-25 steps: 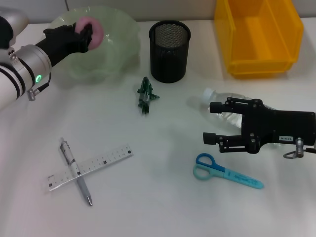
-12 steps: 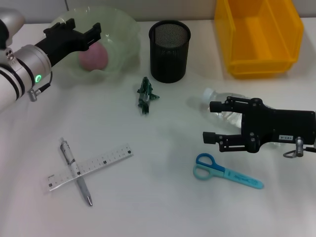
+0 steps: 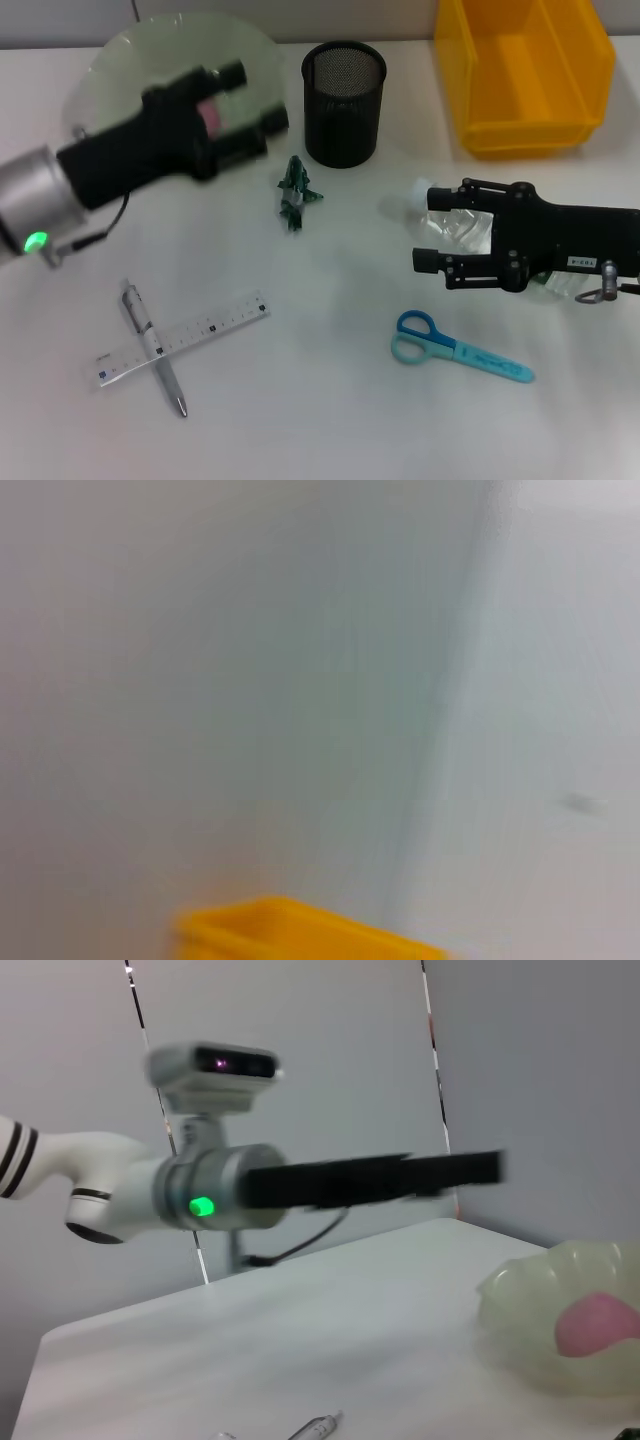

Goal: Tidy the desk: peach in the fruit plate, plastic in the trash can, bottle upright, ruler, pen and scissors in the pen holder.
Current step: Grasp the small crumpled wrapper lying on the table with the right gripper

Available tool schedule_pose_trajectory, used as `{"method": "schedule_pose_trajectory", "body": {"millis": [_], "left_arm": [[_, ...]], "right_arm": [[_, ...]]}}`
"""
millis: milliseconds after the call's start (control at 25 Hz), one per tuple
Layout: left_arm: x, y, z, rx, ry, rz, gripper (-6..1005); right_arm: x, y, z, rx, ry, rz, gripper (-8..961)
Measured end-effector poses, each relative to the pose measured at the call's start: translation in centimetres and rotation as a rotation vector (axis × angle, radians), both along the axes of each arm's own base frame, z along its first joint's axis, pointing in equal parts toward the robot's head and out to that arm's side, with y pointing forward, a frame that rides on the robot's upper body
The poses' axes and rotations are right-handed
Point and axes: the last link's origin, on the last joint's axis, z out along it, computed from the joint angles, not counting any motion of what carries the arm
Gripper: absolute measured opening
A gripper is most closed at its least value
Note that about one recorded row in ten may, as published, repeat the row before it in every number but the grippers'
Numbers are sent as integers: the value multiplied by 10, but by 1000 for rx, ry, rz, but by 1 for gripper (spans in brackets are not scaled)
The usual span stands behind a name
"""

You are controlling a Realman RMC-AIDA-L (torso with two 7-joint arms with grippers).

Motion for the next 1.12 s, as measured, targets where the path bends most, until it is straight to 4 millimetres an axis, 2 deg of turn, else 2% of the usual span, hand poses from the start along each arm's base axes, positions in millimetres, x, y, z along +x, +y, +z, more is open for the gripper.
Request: {"method": "schedule_pose_trajectory", "body": {"millis": [40,80,240,360,560,720,760,800,840,880,960,1000,1040,1080,1120], "left_arm": [[-6,-13,2,-36,11,-29,818],[-6,-13,2,-36,11,-29,818],[-24,-38,4,-84,40,-56,818],[-31,-49,0,-92,82,-89,818],[-33,-53,-3,-92,94,-97,818],[-31,-55,-10,-94,99,-103,818],[-31,-55,-11,-96,101,-106,818],[-31,-55,-11,-96,101,-106,818],[-31,-55,-11,-96,102,-106,818],[-31,-55,-11,-96,102,-106,818],[-31,-56,-11,-96,102,-106,818],[-31,-56,-11,-96,102,-106,818],[-32,-56,-11,-96,102,-104,818],[-32,-56,-11,-96,102,-104,818],[-32,-57,-11,-97,102,-102,818]], "right_arm": [[0,0,0,0,0,0,734],[0,1,1,0,-1,0,733],[0,3,2,3,-5,-8,729],[-10,15,10,-6,3,-46,727],[-55,48,36,-75,-41,-112,722],[-96,73,46,-155,-175,-146,719],[-116,84,45,-195,-264,-156,718],[-116,84,45,-195,-264,-156,717],[-131,92,39,-222,-362,-170,716],[-131,92,39,-222,-362,-170,715],[-153,102,25,-234,-510,-188,714],[-153,102,25,-234,-510,-188,713],[-165,105,11,-224,-585,-189,712],[-165,105,11,-224,-585,-189,711],[-169,105,3,-218,-619,-187,710]]}}
